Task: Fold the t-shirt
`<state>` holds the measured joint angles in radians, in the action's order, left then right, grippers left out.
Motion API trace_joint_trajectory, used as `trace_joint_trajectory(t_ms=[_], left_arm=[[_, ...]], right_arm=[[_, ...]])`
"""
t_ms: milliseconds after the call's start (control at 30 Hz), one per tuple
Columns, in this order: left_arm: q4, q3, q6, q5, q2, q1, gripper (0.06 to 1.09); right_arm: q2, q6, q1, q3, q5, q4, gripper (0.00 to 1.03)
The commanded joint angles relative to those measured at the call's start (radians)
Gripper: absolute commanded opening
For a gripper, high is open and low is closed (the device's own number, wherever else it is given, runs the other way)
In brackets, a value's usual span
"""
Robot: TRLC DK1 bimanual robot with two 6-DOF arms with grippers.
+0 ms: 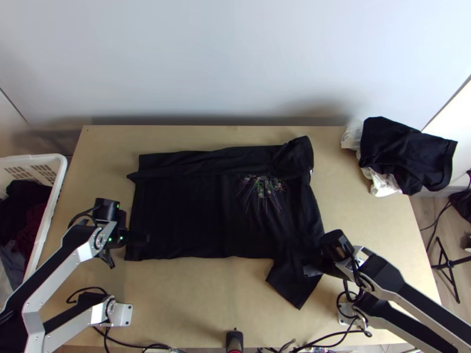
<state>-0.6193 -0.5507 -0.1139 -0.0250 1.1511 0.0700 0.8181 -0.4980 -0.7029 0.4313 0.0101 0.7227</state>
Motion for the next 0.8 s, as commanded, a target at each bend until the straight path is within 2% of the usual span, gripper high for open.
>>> trace_joint_trajectory(t_ms=[0,267,300,333,367,400,433,467,767], left_arm=[[-0.066,-0.015,-0.018,-0.006,0.006,0.093,1.03],[-0.134,-0.026,-0.015,-0.004,0.006,0.129,1.03],[-0.135,-0.026,-0.015,-0.004,0.006,0.129,0.97],[-0.135,-0.028,-0.013,-0.004,0.006,0.129,0.88],[-0.135,-0.028,-0.012,-0.004,0.006,0.129,0.73],[-0.135,-0.029,-0.006,-0.004,0.004,0.129,0.51],[-0.135,-0.032,-0.001,-0.004,-0.001,0.129,0.27],[-0.132,-0.037,0.000,-0.004,-0.004,0.128,0.10],[-0.126,-0.118,-0.006,-0.006,-0.060,0.099,0.10]], right_arm=[[0.006,0.001,-0.001,-0.003,-0.004,-0.014,0.89],[0.007,0.012,-0.001,-0.022,-0.006,-0.020,0.88],[0.010,0.012,0.000,-0.020,-0.004,-0.028,0.83],[0.012,0.012,0.008,-0.019,-0.004,-0.039,0.71],[0.012,0.015,0.011,-0.016,-0.002,-0.046,0.54],[0.010,0.029,0.013,-0.011,0.013,-0.054,0.29],[0.004,0.047,0.016,-0.008,0.018,-0.068,0.21],[0.001,0.062,0.017,-0.006,0.018,-0.092,0.20],[0.024,0.139,0.019,0.089,0.021,-0.180,0.04]])
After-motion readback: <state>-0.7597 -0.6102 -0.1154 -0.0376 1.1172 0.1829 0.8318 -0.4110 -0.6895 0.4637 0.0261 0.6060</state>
